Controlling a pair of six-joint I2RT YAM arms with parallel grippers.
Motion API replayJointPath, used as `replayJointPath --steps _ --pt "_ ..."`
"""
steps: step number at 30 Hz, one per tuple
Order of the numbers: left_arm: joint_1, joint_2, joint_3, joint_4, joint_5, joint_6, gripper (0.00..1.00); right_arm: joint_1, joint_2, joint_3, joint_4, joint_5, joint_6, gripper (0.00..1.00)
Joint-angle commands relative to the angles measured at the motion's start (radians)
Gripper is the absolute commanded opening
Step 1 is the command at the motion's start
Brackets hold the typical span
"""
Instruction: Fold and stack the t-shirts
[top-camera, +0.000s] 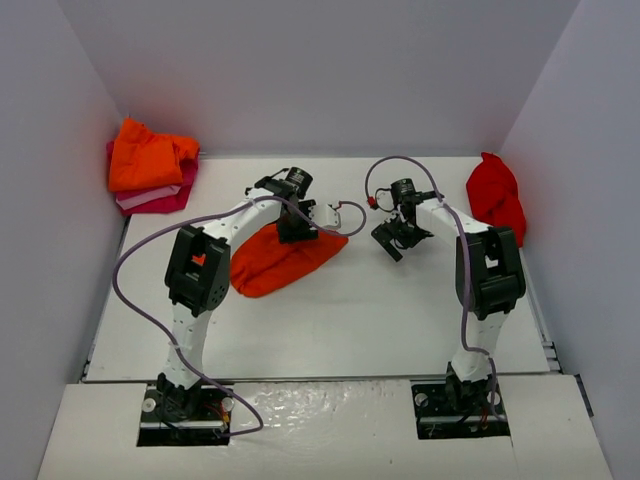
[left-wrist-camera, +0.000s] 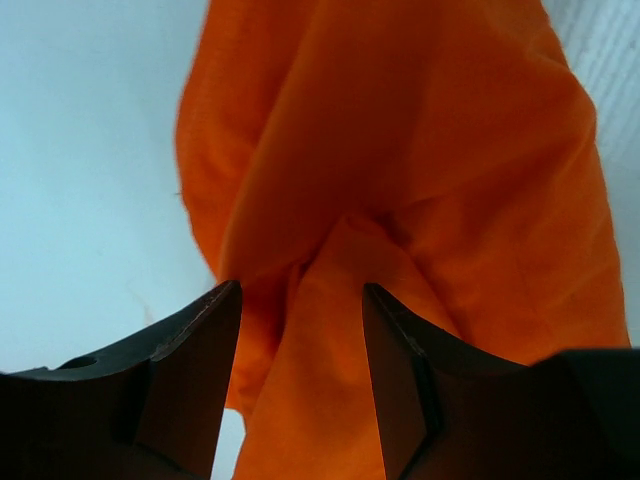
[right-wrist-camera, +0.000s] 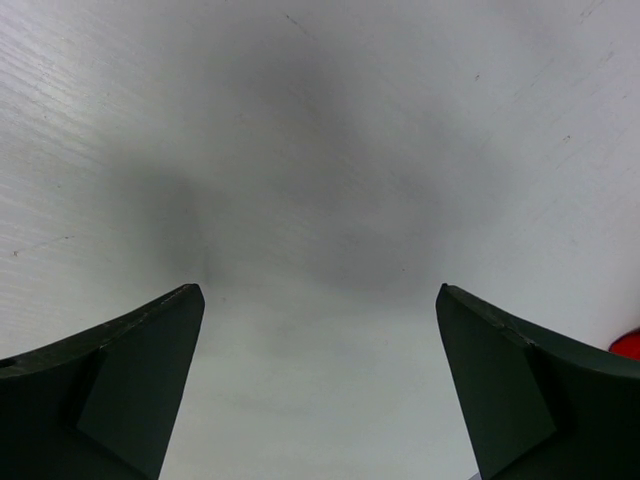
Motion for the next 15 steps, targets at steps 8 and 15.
replayJointPath --steps 8,15 --pt "-0.003 -0.018 0.098 -0.193 0.100 0.123 0.45 -0.014 -0.023 0.006 0.038 0.003 0.013 1.00" --pt "-0.008 0.056 0.201 -0.251 0.117 0.122 0.44 -0.017 -0.026 -0.014 0.046 0.008 0.004 1.00"
